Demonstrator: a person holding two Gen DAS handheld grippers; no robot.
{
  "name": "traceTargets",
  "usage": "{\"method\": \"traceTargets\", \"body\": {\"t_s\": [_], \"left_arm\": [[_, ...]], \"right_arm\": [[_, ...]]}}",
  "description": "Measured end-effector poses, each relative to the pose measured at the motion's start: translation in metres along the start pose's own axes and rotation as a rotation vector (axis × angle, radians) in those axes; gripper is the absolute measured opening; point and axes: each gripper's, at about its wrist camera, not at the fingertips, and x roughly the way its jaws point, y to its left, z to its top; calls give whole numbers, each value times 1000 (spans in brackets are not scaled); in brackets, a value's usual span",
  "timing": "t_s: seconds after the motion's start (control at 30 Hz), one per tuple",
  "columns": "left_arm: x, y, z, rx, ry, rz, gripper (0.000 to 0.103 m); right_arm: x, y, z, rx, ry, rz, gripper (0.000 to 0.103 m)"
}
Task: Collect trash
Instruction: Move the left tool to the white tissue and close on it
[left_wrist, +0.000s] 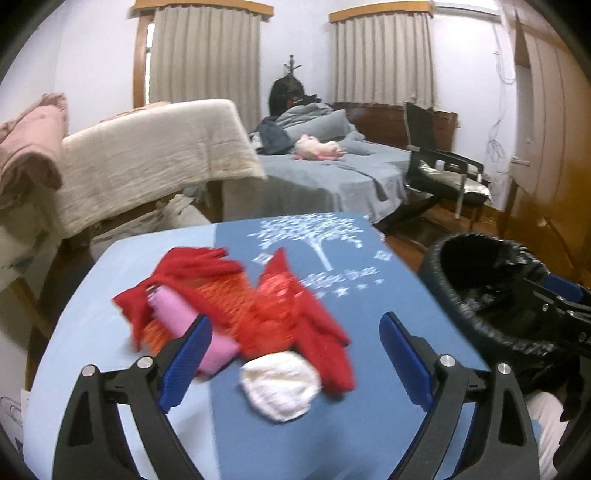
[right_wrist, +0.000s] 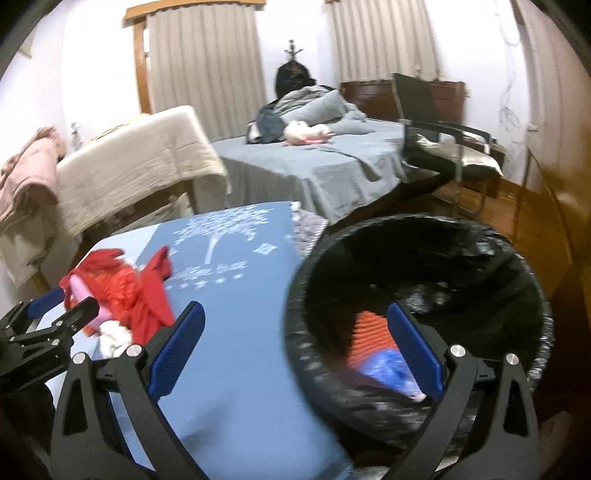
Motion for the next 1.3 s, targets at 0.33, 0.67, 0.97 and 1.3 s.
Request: {"method": "traceTargets", "body": {"t_s": [0.33, 0.67, 0.97, 1.3], "left_arm": [[5, 29, -23, -38, 45, 40, 89], [23, 28, -35, -39, 124, 27, 78], [42, 21, -40, -47, 202, -22, 58], [42, 21, -41, -54, 199, -43, 27]], "right_arm": [[11, 41, -12, -61, 28, 74, 96], [19, 51, -23, -93, 53, 94, 96], [23, 51, -24, -97, 62, 96, 96], [23, 51, -25, -103, 62, 97, 96]]}}
